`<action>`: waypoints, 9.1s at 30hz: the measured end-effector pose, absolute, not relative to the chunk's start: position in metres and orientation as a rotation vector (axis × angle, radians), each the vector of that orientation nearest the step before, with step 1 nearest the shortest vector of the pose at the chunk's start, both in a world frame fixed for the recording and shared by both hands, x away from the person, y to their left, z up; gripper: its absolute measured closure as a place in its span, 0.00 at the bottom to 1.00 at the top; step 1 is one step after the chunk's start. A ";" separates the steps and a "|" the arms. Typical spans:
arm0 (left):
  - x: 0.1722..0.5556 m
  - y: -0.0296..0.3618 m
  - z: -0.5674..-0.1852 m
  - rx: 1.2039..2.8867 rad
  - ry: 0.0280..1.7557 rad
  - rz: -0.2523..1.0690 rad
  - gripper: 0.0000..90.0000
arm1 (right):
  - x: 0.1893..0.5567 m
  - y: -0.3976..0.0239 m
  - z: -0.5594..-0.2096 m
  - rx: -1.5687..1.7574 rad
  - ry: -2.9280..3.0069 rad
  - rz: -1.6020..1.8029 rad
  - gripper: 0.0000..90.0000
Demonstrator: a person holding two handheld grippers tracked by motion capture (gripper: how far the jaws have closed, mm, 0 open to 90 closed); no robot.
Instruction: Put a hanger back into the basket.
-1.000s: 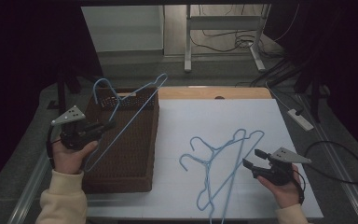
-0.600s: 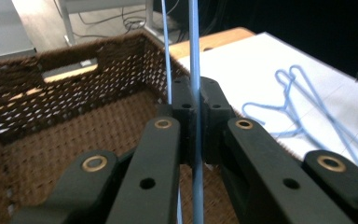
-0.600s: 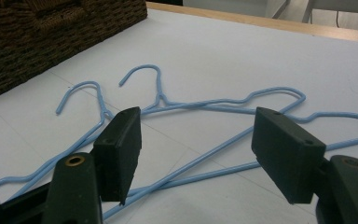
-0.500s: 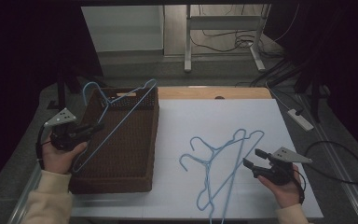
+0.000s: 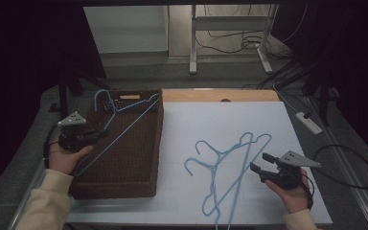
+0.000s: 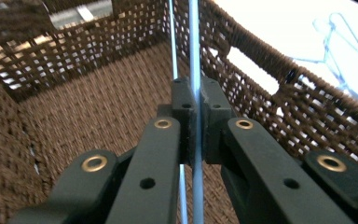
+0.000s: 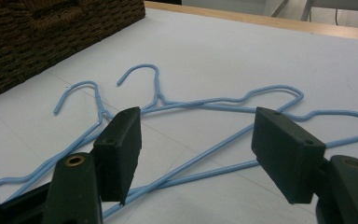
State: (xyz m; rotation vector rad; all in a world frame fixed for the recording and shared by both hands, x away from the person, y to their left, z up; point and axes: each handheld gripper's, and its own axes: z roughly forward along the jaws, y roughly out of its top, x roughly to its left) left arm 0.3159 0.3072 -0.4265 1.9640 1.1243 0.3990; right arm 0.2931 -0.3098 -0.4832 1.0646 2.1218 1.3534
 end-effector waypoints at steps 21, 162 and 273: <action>0.346 0.305 -0.453 2.109 1.323 0.451 0.95 | 0.295 -0.306 -0.486 1.053 2.161 1.344 0.38; 0.233 0.201 -0.428 1.902 0.905 0.357 0.36 | 0.379 -0.119 -0.500 0.656 2.916 0.467 0.70; 0.262 0.030 -0.480 2.139 0.802 -0.007 0.42 | 0.345 -0.177 -0.443 0.972 2.557 1.086 0.96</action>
